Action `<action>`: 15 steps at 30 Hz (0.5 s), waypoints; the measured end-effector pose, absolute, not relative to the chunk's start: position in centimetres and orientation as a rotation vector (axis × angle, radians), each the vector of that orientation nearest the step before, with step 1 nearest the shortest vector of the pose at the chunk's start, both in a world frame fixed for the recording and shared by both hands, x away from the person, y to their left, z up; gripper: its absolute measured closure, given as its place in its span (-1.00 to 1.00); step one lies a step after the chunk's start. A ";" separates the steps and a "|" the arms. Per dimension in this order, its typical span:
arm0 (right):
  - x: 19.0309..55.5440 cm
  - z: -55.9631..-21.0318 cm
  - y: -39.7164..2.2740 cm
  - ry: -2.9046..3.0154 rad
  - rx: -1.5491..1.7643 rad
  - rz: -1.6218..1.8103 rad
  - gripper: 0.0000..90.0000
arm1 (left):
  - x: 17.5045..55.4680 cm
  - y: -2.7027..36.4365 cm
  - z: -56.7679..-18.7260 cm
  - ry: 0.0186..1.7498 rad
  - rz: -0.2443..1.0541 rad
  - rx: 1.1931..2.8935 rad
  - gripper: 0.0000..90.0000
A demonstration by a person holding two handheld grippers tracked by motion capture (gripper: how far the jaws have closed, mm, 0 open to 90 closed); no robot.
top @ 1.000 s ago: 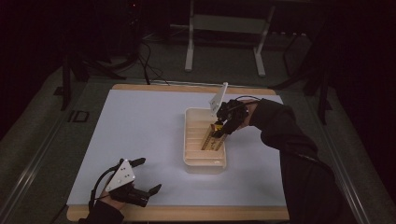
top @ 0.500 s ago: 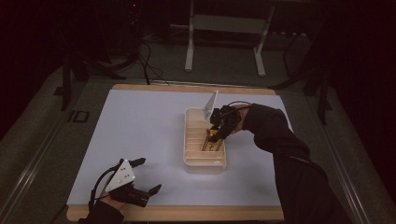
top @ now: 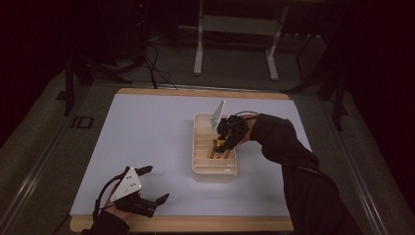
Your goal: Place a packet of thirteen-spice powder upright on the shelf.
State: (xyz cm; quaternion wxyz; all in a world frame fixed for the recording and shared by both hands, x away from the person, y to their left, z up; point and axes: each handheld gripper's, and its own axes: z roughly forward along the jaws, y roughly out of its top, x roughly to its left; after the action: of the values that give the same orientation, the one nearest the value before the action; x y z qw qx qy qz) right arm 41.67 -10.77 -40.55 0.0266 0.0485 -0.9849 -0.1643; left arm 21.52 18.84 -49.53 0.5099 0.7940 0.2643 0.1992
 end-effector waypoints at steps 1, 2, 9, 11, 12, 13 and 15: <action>41.7 -40.7 -10.7 -3.042 0.156 -0.515 0.50 | 21.5 18.8 -49.5 0.636 0.479 1.912 -1.00; 41.7 -40.8 -10.7 -3.038 0.152 -0.523 0.50 | 21.5 18.8 -49.5 0.637 0.479 1.912 -1.00; 41.6 -41.6 -10.4 -3.013 0.131 -0.572 0.46 | 21.5 18.9 -49.5 0.637 0.479 1.907 -1.00; 41.6 -41.5 -10.2 -3.013 0.140 -0.565 0.43 | 21.5 18.8 -49.5 0.637 0.479 1.909 -1.00; 41.5 -41.5 -10.2 -3.011 0.145 -0.557 0.39 | 21.5 18.8 -49.5 0.636 0.480 1.908 -1.00; 41.5 -41.4 -10.2 -3.017 0.151 -0.557 0.30 | 21.5 18.8 -49.5 0.636 0.479 1.908 -1.00; 41.5 -41.2 -10.2 -3.026 0.145 -0.562 0.13 | 21.5 18.9 -49.5 0.636 0.480 1.909 -1.00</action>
State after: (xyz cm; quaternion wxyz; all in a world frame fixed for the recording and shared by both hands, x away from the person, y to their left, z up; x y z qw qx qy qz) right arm 41.53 -10.18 -41.18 0.0304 0.0469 -0.9816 -0.1824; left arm 21.48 18.85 -49.51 0.5112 0.7931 0.2642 0.1995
